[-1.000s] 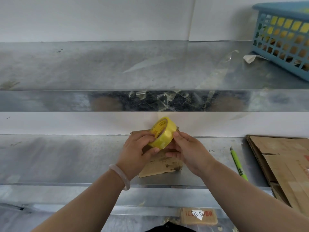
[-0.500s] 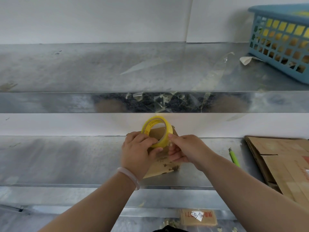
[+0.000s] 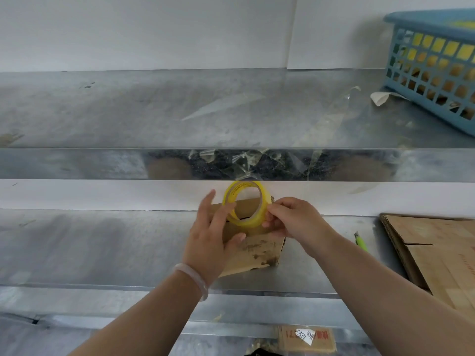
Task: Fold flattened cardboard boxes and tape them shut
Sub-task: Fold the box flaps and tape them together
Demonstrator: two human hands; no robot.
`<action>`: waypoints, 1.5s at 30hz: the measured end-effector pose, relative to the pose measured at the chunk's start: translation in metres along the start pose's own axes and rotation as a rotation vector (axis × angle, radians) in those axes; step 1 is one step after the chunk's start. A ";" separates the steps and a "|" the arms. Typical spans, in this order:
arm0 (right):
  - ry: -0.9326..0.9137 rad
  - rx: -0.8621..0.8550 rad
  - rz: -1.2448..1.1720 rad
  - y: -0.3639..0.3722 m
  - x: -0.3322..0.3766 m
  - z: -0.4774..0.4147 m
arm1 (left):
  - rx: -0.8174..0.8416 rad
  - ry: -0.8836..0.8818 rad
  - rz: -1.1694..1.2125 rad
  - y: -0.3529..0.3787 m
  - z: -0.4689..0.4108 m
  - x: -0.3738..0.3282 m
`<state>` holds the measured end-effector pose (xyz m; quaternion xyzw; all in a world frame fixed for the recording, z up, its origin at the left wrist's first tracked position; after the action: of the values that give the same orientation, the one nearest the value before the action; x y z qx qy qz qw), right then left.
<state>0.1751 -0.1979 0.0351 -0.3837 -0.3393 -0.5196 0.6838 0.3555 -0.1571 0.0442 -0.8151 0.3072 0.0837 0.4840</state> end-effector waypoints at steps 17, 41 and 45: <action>-0.280 -0.083 -0.143 -0.019 0.019 0.001 | 0.306 0.123 -0.138 0.010 -0.002 0.031; -0.476 -0.095 0.384 0.006 -0.001 -0.008 | 0.114 -0.304 0.109 0.011 0.002 0.048; -0.497 -0.056 0.481 0.008 0.007 -0.011 | 0.101 -0.316 0.172 0.011 0.001 0.046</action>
<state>0.1851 -0.2097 0.0346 -0.5861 -0.3811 -0.2432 0.6723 0.3859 -0.1795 0.0158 -0.7371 0.2997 0.2362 0.5577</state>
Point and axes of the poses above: each hand's wrist, its own z-axis away from the middle knuckle, its own y-axis out of the palm, x = y × z, the point moved 10 cm from there along -z, towards the middle knuckle, and after that the axes turned 8 degrees about y, right-handed, at the moved point
